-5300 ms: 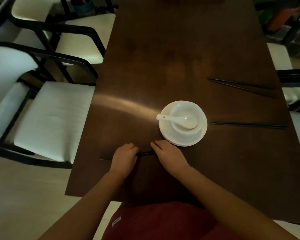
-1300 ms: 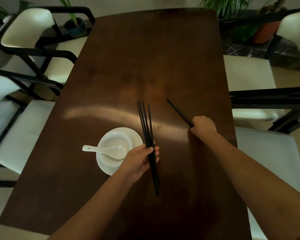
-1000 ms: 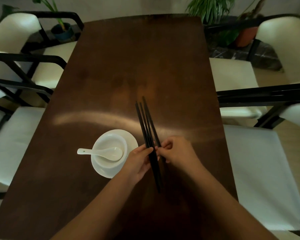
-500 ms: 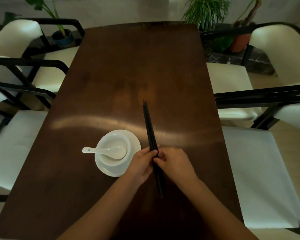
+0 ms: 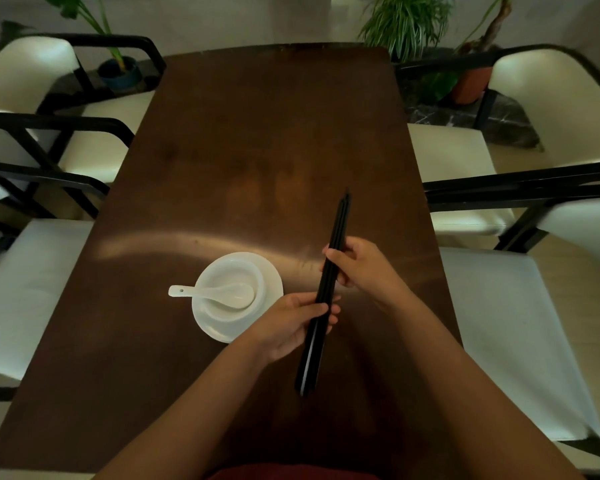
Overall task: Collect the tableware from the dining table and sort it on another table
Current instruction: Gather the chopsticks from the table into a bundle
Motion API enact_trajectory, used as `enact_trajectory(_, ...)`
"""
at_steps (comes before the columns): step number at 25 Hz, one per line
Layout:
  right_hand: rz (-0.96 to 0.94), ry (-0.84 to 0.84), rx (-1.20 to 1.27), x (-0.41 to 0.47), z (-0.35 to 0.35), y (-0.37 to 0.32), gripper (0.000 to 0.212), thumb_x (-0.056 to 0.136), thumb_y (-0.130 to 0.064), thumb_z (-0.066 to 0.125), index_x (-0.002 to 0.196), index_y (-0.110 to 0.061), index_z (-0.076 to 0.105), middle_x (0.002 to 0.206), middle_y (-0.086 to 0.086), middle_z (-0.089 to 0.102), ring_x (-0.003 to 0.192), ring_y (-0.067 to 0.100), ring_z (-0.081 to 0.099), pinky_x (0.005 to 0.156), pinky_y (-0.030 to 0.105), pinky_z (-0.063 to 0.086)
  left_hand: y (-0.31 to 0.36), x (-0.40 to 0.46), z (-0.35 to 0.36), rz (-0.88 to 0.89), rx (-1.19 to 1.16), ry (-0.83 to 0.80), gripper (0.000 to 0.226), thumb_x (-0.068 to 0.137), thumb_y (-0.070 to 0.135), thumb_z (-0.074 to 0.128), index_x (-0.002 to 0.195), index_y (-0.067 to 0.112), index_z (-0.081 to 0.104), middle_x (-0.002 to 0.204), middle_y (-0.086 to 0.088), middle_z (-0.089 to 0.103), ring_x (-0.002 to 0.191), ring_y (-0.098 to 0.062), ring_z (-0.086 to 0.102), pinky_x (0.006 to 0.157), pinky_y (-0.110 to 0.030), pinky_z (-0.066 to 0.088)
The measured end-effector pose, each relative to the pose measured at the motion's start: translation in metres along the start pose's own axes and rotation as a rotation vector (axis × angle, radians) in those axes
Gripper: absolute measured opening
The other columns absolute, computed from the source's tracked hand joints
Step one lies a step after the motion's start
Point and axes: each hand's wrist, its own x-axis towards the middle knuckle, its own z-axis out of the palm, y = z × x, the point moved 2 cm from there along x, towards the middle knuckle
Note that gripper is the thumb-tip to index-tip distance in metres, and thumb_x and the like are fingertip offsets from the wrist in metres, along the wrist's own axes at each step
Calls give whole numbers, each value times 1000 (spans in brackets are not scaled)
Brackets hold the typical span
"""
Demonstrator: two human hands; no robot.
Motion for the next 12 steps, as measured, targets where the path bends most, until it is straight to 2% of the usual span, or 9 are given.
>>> enact_trajectory(3, -34, 23, -90, -8, -6, -14, 11, 92, -19, 53, 90, -10, 58, 77, 5, 69, 51, 11, 53, 49, 24, 44, 4, -1, 3, 51, 14, -54, 25, 92, 5, 48, 113, 4, 62, 85, -3, 70, 80, -13, 66, 72, -23, 54)
enact_trajectory(6, -85, 169, 27, -17, -24, -35, 12, 93, -16, 50, 93, -7, 58, 75, -1, 68, 45, 2, 50, 43, 14, 42, 9, 1, -1, 130, -53, 11, 40, 95, 34, 41, 112, 6, 64, 101, -8, 72, 97, -19, 66, 85, -31, 53)
enact_trajectory(9, -210, 321, 85, -27, -42, -62, 9, 93, -22, 50, 88, -20, 58, 74, -5, 68, 43, -2, 50, 42, 9, 41, 4, 6, -16, 128, -315, 210, 60, 94, 53, 28, 119, 7, 59, 119, -9, 65, 107, -19, 61, 86, -32, 47)
enact_trajectory(12, -325, 352, 145, -38, -43, -78, 10, 92, -24, 50, 86, -26, 58, 73, -8, 69, 47, -1, 52, 46, 9, 43, -3, 4, -13, 111, -577, 184, 68, 92, 57, 29, 125, 3, 54, 128, -17, 59, 119, -27, 54, 95, -36, 42)
